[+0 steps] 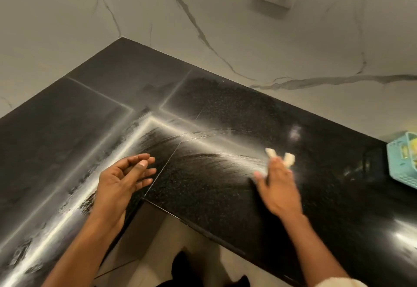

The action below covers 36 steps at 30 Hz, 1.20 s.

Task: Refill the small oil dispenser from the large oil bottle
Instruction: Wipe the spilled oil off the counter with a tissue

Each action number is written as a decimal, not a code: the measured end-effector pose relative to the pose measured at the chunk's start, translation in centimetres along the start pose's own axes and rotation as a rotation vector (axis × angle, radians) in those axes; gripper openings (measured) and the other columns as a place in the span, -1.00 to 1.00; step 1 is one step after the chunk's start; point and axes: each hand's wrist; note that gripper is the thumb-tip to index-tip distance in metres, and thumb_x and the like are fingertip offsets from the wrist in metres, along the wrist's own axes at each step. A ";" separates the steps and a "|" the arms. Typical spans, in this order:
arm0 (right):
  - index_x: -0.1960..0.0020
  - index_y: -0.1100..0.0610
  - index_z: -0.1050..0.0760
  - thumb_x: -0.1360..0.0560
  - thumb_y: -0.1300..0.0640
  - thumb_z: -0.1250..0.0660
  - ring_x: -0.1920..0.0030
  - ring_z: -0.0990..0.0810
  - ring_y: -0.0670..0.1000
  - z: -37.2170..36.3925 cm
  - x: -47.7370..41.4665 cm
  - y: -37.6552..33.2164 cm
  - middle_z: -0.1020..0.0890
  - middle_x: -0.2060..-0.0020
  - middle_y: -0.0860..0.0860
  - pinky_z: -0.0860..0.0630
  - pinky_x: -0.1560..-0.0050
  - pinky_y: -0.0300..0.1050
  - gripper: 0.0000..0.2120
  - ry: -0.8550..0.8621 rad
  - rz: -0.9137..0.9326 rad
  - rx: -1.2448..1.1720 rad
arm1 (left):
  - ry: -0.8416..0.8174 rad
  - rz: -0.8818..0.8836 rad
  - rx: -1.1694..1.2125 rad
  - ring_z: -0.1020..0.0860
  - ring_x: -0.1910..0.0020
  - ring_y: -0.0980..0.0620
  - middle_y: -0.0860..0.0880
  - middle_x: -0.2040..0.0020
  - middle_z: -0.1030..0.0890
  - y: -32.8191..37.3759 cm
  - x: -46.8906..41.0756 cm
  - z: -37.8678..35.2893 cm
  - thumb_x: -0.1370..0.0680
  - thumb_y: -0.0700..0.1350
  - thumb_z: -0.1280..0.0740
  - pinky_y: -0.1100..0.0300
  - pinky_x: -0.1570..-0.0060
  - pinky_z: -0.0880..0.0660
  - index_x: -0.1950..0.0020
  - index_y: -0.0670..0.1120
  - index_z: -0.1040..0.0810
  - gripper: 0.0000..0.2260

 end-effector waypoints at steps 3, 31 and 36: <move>-0.69 0.24 -0.10 -0.49 -0.60 0.36 -0.68 -0.17 0.19 2.4 2.4 9.1 -0.23 -0.67 0.22 -0.15 -0.65 0.26 0.15 0.019 -0.357 -0.009 | -0.031 0.001 0.003 -0.70 -0.20 -0.30 -0.09 -0.14 -0.78 0.1 -0.2 -1.1 -0.68 -0.23 -0.35 -0.23 -0.29 -0.59 -0.24 -0.16 -0.68 -0.83; -0.69 0.31 -0.06 -0.42 -0.60 0.37 -0.69 -0.13 0.22 2.1 4.8 10.9 -0.18 -0.67 0.27 -0.02 -0.67 0.23 0.21 0.080 -0.652 -0.148 | -0.168 0.001 -0.004 -0.72 -0.19 -0.26 -0.10 -0.17 -0.78 0.2 0.6 -5.5 -0.68 -0.20 -0.36 -0.23 -0.30 -0.60 -0.28 -0.16 -0.67 -0.81; -0.65 0.24 -0.20 -0.59 -0.50 0.04 -0.57 -0.36 0.27 -1.8 0.8 -6.4 -0.37 -0.59 0.22 -0.34 -0.55 0.24 -0.04 0.065 -0.214 -0.147 | -0.157 0.020 0.011 -0.71 -0.20 -0.26 -0.10 -0.18 -0.77 -0.1 0.9 -4.7 -0.68 -0.20 -0.37 -0.21 -0.28 -0.60 -0.27 -0.14 -0.67 -0.81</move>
Point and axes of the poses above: each hand's wrist, its own x-axis away from the middle knuckle, its own z-axis out of the back of the hand, y = z × x
